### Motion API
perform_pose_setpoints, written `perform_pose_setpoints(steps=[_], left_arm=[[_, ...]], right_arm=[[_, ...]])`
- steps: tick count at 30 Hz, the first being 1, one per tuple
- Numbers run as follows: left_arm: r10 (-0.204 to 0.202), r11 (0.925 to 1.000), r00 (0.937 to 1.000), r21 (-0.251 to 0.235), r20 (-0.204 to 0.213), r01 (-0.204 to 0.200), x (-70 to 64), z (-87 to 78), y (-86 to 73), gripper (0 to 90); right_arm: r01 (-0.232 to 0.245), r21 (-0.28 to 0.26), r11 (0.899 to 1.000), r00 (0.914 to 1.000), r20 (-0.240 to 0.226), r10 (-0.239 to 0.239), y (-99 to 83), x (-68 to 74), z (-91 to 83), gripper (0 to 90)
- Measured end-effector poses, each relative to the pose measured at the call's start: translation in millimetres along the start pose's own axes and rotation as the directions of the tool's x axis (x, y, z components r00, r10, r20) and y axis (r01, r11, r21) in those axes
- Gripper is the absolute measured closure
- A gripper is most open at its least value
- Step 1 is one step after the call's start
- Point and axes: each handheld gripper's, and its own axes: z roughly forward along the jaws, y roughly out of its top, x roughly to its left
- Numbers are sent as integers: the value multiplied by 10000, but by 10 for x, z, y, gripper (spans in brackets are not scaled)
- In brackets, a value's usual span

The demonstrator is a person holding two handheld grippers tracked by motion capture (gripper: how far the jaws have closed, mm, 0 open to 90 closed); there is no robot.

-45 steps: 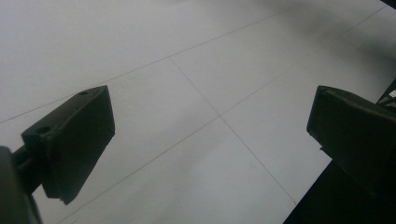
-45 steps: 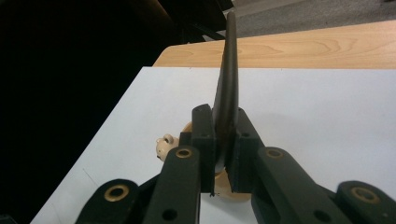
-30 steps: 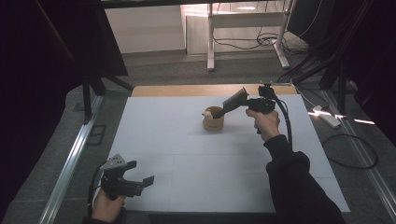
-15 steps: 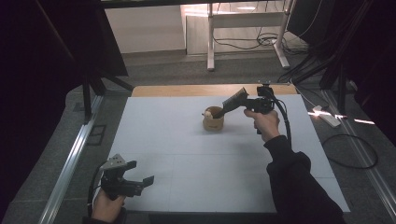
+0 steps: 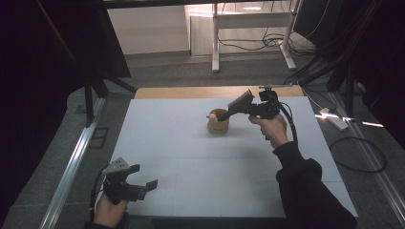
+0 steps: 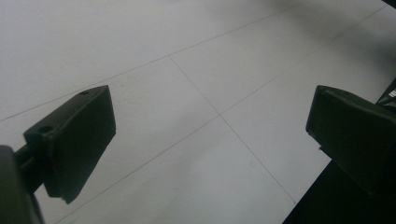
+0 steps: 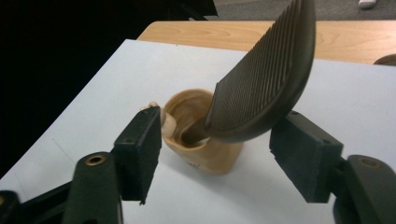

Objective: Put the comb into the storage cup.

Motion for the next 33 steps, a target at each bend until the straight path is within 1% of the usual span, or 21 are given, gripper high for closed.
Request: perform_pose_setpoints(steps=[3,5,8,12,14,17,21,24,27,33], left_arm=[[0,10000,10000,1,-1,0,0,0,0,20],[-9,10000,10000,-1,3,9,1,0,0,20],[-7,10000,10000,4,0,7,1,0,0,20],[-13,10000,10000,4,3,13,1,1,0,20],[-16,10000,10000,5,4,16,2,1,0,20],[-19,10000,10000,9,8,19,2,2,1,20],[-19,10000,10000,11,3,19,2,2,1,20],[-22,10000,10000,7,7,22,3,2,1,20],[-22,10000,10000,15,26,22,3,2,2,20],[-11,10000,10000,2,17,11,3,2,2,20]], right_arm=[[-35,11,10000,9999,-133,35,-20,7,-7,321],[-1,17,10000,9999,-136,1,-29,18,-15,311],[107,36,9999,9995,-295,-106,-42,36,-33,307],[393,129,9991,9984,-407,-387,-71,62,-53,263],[502,252,9984,9982,-347,-493,-86,72,-59,241],[621,417,9972,9970,-497,-600,-112,72,-69,231],[789,463,9958,9955,-556,-763,-150,79,-82,201],[976,494,9940,9941,-522,-951,-175,90,-84,161],[1222,566,9909,9920,-381,-1202,-200,105,-84,129],[1585,909,9832,9872,-297,-1565,-238,142,-76,85]])
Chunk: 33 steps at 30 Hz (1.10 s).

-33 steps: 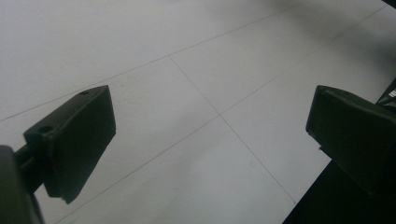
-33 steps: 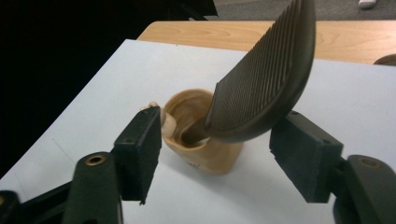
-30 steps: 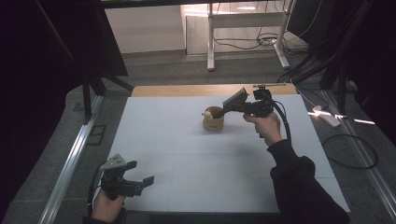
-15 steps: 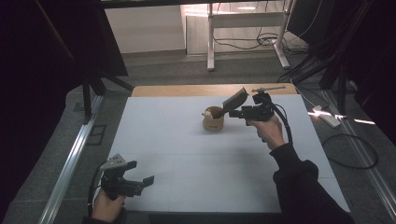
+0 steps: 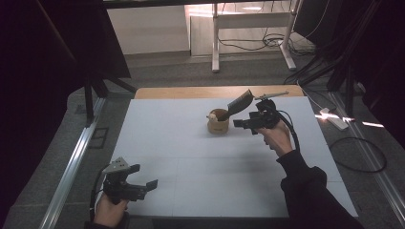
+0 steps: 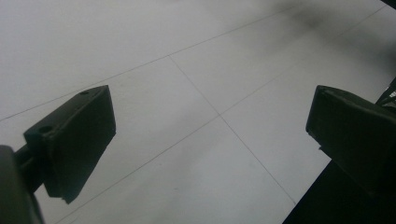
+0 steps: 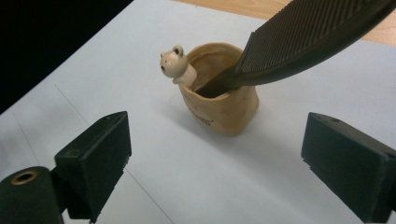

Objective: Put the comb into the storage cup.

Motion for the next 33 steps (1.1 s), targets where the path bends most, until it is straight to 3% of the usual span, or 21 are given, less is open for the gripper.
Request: perform_pose_setpoints(steps=[33], left_arm=[[36,10000,10000,16,36,-36,-2,-2,-3,20]], right_arm=[[991,54,9951,9943,377,-993,-216,145,-149,30]])
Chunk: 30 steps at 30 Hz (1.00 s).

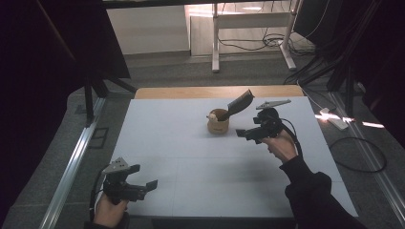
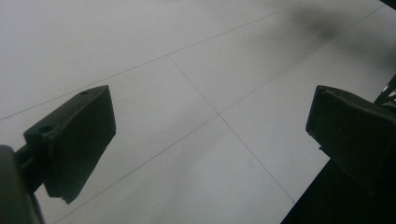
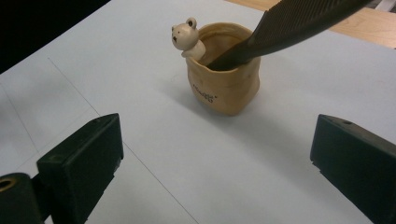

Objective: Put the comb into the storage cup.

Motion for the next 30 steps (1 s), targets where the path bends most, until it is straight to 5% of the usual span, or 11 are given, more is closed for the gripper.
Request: perform_pose_setpoints(steps=[14,30], left_arm=[[7,10000,10000,5,30,-7,1,-1,-1,21],[11,10000,10000,1,27,-11,0,-2,-1,21]], right_arm=[[321,415,9986,9994,78,-324,-159,39,-27,10],[942,293,9951,9949,333,-952,-269,157,-127,0]])
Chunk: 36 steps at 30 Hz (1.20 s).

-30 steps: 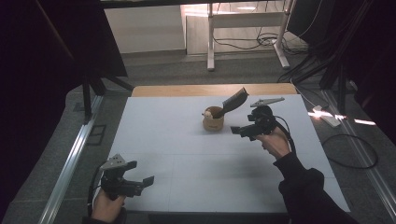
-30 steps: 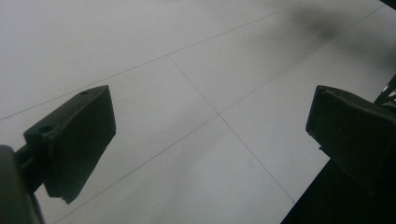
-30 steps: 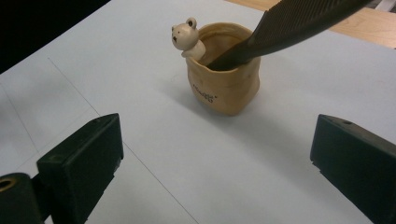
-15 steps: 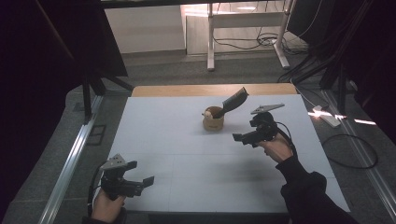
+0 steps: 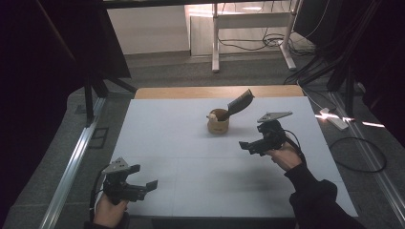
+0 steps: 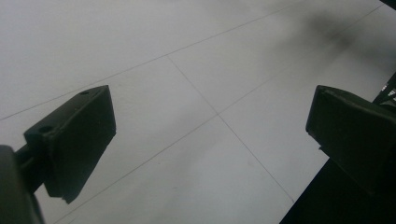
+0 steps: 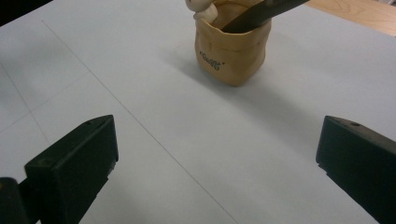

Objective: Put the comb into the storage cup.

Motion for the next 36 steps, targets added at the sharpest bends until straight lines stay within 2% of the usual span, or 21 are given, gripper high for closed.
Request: perform_pose_setpoints(steps=[10,15,24,36], left_arm=[[-3,10000,10000,-13,-6,3,0,-2,-1,20],[-3,10000,10000,-34,-37,2,-3,-5,-1,20],[-61,9999,9999,-107,-125,60,-3,-13,-3,13],[165,9998,9990,-68,-421,-168,-34,-18,0,6]], right_arm=[[214,-24,9998,9998,38,-214,-82,50,-107,0],[268,127,9996,9994,227,-271,-130,58,-149,0],[215,240,9995,9995,224,-220,-234,73,-235,0],[400,169,9991,9985,369,-406,-354,107,-338,0]])
